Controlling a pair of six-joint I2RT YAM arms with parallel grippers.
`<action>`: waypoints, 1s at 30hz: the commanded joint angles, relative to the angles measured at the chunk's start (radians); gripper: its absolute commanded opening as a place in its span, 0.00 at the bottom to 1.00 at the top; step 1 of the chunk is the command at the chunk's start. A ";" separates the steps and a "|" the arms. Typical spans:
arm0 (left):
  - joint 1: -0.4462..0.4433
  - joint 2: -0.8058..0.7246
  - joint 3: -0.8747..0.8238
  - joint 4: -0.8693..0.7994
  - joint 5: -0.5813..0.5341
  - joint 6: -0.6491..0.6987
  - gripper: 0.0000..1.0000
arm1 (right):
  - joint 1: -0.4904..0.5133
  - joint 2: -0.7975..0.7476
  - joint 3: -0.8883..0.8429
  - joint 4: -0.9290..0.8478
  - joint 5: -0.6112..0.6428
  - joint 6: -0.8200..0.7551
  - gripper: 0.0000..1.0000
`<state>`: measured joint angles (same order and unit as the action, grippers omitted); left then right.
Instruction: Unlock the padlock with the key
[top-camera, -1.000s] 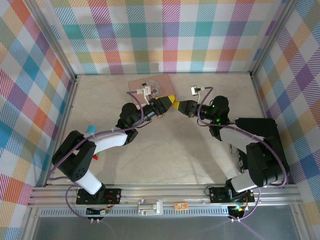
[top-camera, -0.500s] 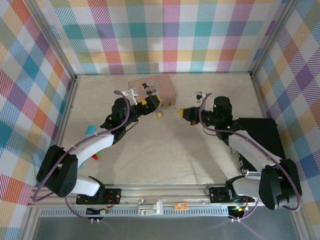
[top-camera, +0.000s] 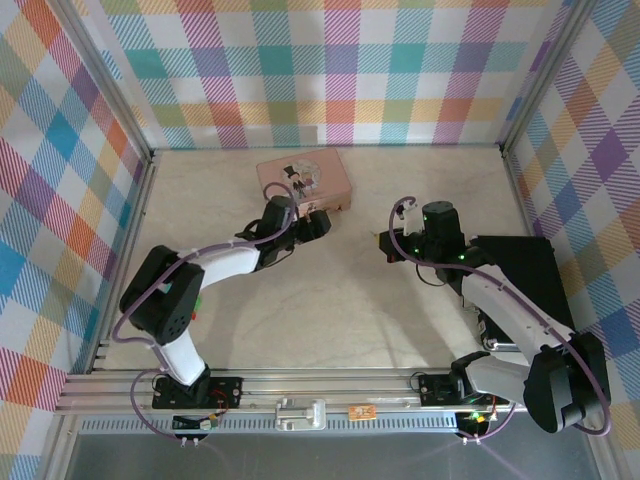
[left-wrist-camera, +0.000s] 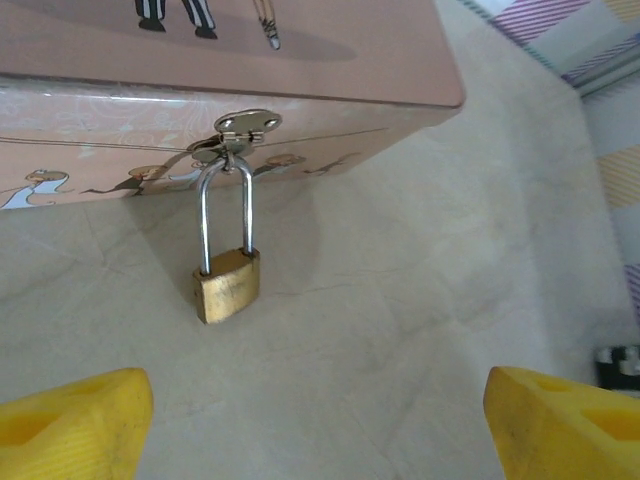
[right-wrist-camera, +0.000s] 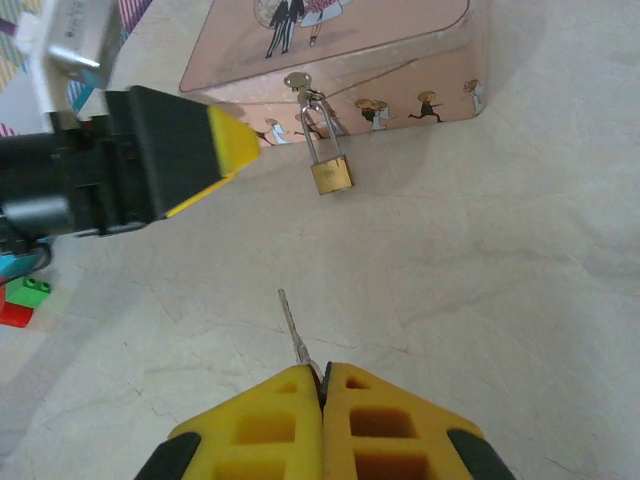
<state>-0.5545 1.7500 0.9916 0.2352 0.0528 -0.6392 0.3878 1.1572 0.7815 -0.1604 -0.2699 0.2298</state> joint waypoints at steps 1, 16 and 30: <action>-0.005 0.081 0.061 0.007 -0.065 -0.001 0.82 | 0.008 0.009 0.008 -0.009 -0.022 -0.026 0.00; -0.007 0.307 0.151 0.160 -0.109 -0.035 0.76 | 0.008 0.013 -0.042 0.050 -0.013 -0.005 0.00; -0.007 0.396 0.134 0.315 -0.088 -0.022 0.60 | 0.007 0.026 -0.047 0.067 -0.018 -0.001 0.00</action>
<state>-0.5560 2.0850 1.1305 0.4858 -0.0654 -0.6651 0.3878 1.1870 0.7460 -0.1127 -0.2729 0.2268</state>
